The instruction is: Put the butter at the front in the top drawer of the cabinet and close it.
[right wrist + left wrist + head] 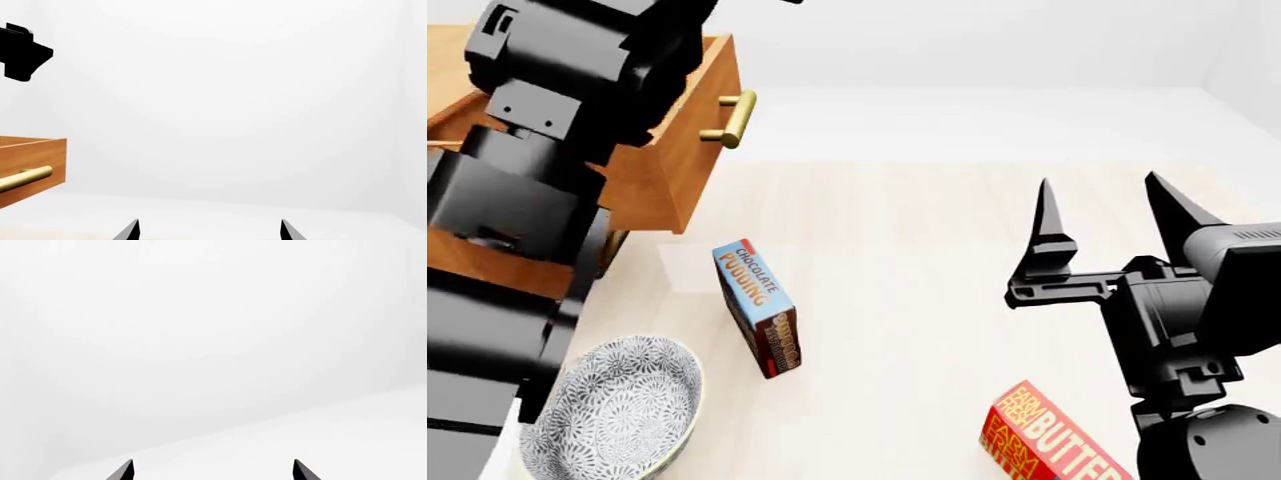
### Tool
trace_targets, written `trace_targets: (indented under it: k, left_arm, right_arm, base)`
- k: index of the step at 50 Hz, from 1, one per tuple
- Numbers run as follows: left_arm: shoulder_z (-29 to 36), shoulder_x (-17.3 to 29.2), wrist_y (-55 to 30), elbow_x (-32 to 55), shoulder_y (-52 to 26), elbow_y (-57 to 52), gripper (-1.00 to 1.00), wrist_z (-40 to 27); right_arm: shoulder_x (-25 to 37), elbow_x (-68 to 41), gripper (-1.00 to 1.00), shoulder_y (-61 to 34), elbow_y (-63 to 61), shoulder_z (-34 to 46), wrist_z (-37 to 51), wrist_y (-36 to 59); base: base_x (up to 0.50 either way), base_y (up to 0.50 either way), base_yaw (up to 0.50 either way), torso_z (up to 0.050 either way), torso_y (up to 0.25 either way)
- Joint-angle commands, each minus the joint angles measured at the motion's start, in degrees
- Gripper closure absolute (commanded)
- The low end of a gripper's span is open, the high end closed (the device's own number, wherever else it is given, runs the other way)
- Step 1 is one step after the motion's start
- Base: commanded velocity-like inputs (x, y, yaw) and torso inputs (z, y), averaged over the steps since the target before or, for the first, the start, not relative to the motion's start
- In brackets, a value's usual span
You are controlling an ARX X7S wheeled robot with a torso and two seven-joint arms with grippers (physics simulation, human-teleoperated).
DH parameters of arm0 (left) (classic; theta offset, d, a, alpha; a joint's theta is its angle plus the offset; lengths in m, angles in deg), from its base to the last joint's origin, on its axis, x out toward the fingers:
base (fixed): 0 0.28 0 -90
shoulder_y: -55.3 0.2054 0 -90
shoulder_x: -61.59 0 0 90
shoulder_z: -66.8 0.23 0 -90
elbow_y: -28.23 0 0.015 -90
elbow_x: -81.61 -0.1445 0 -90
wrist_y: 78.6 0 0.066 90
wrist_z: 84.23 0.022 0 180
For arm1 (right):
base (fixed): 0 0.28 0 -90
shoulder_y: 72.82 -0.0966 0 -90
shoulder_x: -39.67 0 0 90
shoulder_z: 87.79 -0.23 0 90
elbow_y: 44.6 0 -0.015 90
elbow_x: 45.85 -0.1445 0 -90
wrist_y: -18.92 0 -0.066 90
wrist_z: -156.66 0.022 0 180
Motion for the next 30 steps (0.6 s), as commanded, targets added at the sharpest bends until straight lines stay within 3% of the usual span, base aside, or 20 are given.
trace_targets:
  k: [1,17,30]
  left_arm:
    - [4.88,7.21,-11.30,10.76,9.59,-28.65,-1.00,-4.82]
    - [4.38,11.46,-23.65,21.82,14.99,-51.73,-1.00,-9.66]
    - [-2.41,8.79,-35.33,40.44,19.32,-56.70,-1.00,-18.90]
  right_arm:
    - [0.06,-0.09,-1.00,0.20,0.25,0.23,-0.01,-0.61]
    - [0.19,-0.05,-1.00,0.66,0.75,0.61,-0.13,-1.66]
    - [0.12,0.26,-1.00,1.41,1.42,1.12,-0.36,-3.03]
  base:
    - [0.00,0.00,0.00,0.000,0.000]
    - [0.00,0.00,0.00,0.000,0.000]
    - [0.00,0.00,0.00,0.000,0.000]
